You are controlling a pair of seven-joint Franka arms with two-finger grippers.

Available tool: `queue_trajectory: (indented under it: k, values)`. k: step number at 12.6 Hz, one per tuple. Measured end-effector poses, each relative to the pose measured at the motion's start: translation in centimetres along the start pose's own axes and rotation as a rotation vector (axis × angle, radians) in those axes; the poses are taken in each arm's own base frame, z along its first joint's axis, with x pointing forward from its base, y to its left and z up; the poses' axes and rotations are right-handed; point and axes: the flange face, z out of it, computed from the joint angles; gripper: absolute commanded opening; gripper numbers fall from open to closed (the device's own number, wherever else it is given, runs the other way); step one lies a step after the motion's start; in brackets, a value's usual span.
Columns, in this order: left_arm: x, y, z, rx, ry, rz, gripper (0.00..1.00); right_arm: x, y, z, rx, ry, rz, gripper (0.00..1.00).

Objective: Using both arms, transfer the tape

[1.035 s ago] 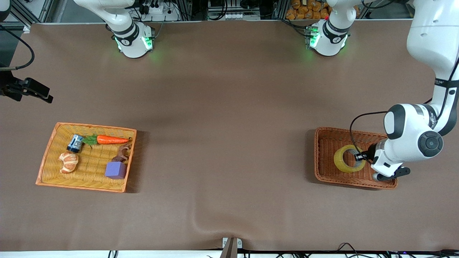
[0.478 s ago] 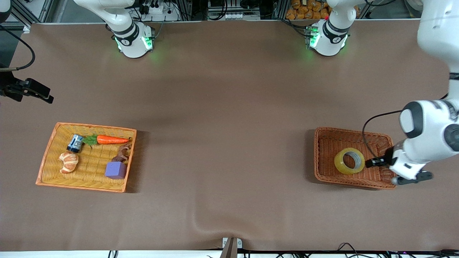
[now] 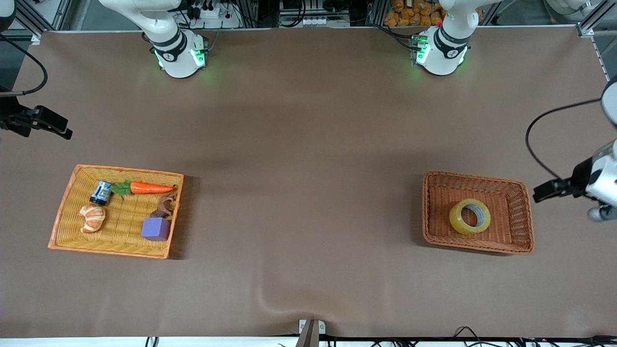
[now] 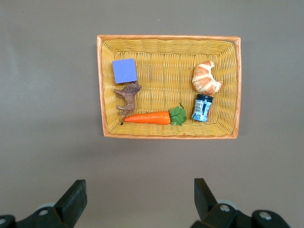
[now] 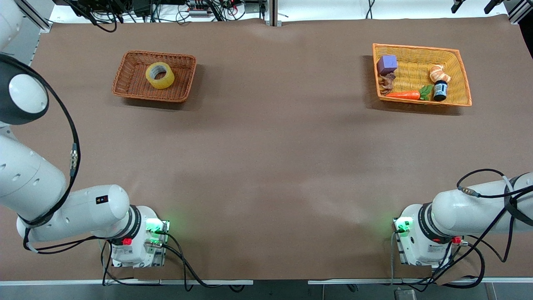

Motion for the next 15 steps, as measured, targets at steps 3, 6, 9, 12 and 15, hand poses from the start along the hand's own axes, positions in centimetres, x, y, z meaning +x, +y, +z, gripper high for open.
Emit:
queue_trajectory:
  k: [3,6,9,12,15]
  values:
    - [-1.3,0.6,-2.0,-0.005,-0.030,0.030,1.00,0.0,0.0,0.0,0.000,0.000,0.000,1.00]
    - [-3.3,2.0,-4.5,0.005,-0.077,0.063,1.00,0.0,0.0,0.0,0.000,-0.001,0.000,1.00]
    - [-4.5,5.3,-6.8,0.004,-0.055,0.115,1.00,0.0,0.0,0.0,0.000,-0.001,0.000,1.00]
    - [-6.9,6.1,-9.4,0.022,-0.057,0.119,1.00,0.0,0.0,0.1,0.000,-0.002,0.000,1.00]
    - [-8.8,6.0,-10.1,0.030,-0.069,0.109,1.00,0.0,0.0,0.1,0.000,-0.002,-0.001,1.00]
